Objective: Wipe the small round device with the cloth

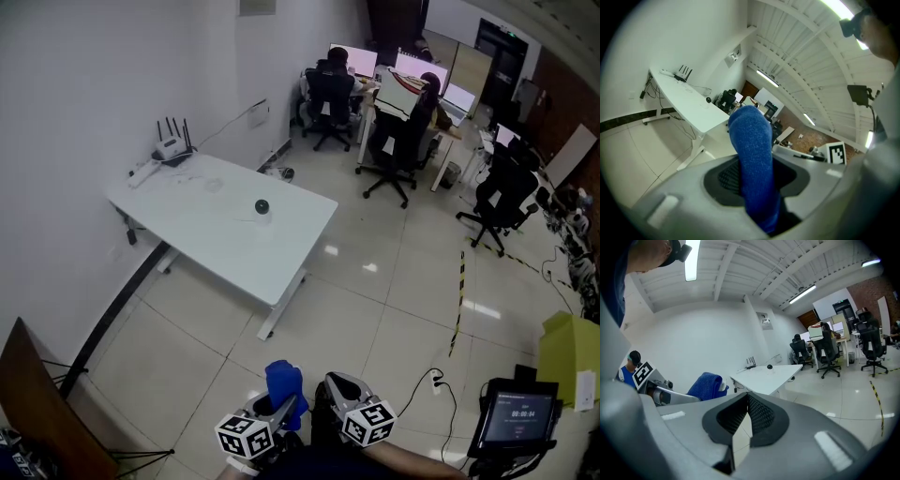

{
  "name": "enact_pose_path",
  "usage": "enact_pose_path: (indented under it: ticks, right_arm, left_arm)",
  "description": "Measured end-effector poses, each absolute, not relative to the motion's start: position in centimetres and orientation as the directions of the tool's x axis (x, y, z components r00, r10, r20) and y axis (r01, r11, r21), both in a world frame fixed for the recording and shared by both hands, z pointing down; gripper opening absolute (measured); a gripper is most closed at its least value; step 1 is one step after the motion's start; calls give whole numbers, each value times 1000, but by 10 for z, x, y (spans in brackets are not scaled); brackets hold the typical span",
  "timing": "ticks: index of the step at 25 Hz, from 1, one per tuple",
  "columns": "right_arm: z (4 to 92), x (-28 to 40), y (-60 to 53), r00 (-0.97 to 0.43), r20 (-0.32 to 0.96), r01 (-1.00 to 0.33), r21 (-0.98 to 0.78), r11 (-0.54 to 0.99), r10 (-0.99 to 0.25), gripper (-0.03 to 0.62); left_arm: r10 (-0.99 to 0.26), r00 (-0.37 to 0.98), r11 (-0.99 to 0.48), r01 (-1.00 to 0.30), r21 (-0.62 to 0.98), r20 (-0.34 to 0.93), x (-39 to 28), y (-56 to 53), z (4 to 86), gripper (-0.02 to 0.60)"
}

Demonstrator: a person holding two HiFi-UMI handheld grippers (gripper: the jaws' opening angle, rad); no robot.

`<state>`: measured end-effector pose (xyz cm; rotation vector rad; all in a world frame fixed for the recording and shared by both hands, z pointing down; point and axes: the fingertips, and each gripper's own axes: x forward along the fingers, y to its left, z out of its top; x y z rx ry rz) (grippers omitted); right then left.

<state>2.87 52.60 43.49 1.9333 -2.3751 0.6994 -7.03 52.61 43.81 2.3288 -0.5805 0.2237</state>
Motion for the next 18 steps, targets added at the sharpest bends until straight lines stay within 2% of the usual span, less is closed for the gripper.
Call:
enact_pose_path:
  ticks: [9, 18]
  right_arm:
    - [434, 54, 434, -307, 243, -918, -331, 219, -920, 12]
    - [447, 117, 338, -346, 265, -900, -366, 238, -900, 12]
  left_arm:
    - [-425, 852, -626, -521, 580, 306, -50, 434, 435, 149]
    - [-419, 844, -608, -535, 586, 335, 20, 347, 445, 149]
